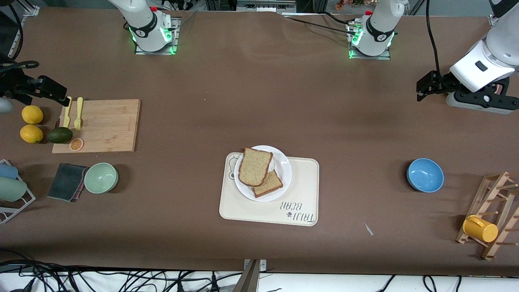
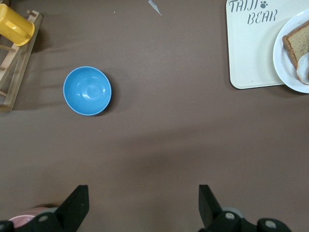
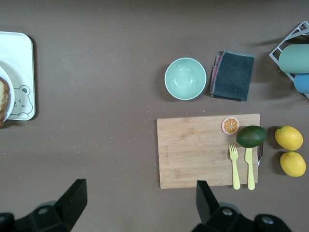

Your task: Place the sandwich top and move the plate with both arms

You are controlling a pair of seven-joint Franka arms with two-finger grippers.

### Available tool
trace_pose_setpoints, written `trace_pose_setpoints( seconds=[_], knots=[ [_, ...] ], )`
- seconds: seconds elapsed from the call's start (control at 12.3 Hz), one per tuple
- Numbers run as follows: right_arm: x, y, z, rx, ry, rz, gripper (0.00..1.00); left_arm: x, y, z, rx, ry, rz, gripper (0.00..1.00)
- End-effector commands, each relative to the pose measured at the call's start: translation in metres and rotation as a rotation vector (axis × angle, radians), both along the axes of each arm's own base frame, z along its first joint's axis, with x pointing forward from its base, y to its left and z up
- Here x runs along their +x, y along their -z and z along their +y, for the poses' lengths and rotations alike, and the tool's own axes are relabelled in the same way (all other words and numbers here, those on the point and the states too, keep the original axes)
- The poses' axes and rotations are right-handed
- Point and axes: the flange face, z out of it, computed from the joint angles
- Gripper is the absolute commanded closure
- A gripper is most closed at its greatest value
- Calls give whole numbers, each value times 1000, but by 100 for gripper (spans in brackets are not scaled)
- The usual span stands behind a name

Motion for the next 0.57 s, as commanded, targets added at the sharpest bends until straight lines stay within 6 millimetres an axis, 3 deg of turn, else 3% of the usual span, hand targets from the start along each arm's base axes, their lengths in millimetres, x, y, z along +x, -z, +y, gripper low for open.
trace_pose_setpoints(
  seconds=[0.0,0.49],
  knots=[
    [-3,-5,2,16,-10,3,0,-22,-6,-4,7,-9,-26,0],
    [-3,-5,2,18,-9,3,0,-17,-5,-1,-28,-24,-22,0]
  ],
)
